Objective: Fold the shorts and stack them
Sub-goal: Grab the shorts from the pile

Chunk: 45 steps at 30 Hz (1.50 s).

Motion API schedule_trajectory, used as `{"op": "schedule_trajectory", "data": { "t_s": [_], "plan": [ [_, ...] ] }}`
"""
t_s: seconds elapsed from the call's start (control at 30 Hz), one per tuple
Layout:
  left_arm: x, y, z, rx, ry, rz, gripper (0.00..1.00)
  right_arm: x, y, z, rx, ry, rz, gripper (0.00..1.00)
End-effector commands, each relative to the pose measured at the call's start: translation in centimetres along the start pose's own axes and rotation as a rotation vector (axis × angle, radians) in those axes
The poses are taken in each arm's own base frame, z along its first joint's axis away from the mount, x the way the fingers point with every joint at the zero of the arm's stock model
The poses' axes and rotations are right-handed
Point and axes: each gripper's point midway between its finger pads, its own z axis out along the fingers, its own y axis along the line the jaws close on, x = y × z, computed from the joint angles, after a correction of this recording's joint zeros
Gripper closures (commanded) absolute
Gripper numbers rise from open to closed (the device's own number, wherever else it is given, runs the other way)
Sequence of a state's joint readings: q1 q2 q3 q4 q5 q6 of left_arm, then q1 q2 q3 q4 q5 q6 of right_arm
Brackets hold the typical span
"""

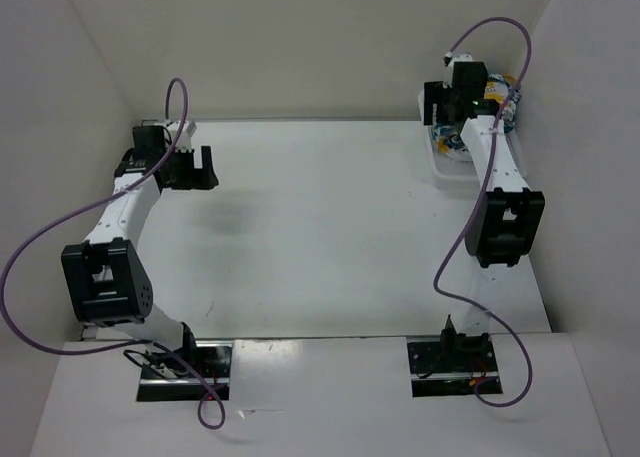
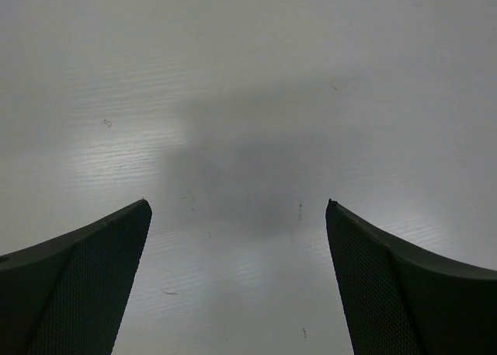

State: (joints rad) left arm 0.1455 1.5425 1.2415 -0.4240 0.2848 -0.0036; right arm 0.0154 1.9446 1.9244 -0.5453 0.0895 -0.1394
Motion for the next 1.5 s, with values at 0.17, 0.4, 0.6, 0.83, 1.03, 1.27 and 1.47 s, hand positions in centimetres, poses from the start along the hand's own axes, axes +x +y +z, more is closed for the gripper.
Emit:
{"op": "schedule_trajectory", "data": {
  "t_s": [0.17, 0.4, 0.6, 0.83, 1.03, 1.27, 1.47],
  "plan": [
    [-0.9, 1.8, 2.6, -0.056, 0.077, -0.013, 0.0, -1.8, -9.6, 5.0, 0.285, -0.08, 0.422, 0.14],
    [-0.3, -0.7, 5.5, 0.035, 0.147, 0.005, 0.0, -0.6, -11.3, 11.1, 0.301, -0.078, 0.457, 0.14],
    [-1.4, -1.6, 6.7, 0.042, 0.147, 0.03, 0.0, 1.7, -12.4, 14.1, 0.36, -0.059, 0.481, 0.16],
    [-3.0, -2.1, 7.5, 0.079, 0.127, 0.032, 0.0, -1.7, -12.1, 13.3, 0.319, -0.136, 0.433, 0.91],
    [-5.1, -4.3, 6.2, 0.191, 0.07, 0.043, 0.0, -9.8, -13.1, 6.8, 0.353, -0.331, 0.417, 1.0],
    [-9.4, -5.6, 2.1, 0.2, -0.07, 0.093, 0.0, -21.7, -8.7, -7.5, 0.239, -0.644, 0.345, 1.0],
    [-7.6, -6.2, -1.8, 0.174, -0.101, 0.104, 0.0, -24.7, 1.8, -15.9, -0.008, -0.698, 0.236, 1.0]
  ]
}}
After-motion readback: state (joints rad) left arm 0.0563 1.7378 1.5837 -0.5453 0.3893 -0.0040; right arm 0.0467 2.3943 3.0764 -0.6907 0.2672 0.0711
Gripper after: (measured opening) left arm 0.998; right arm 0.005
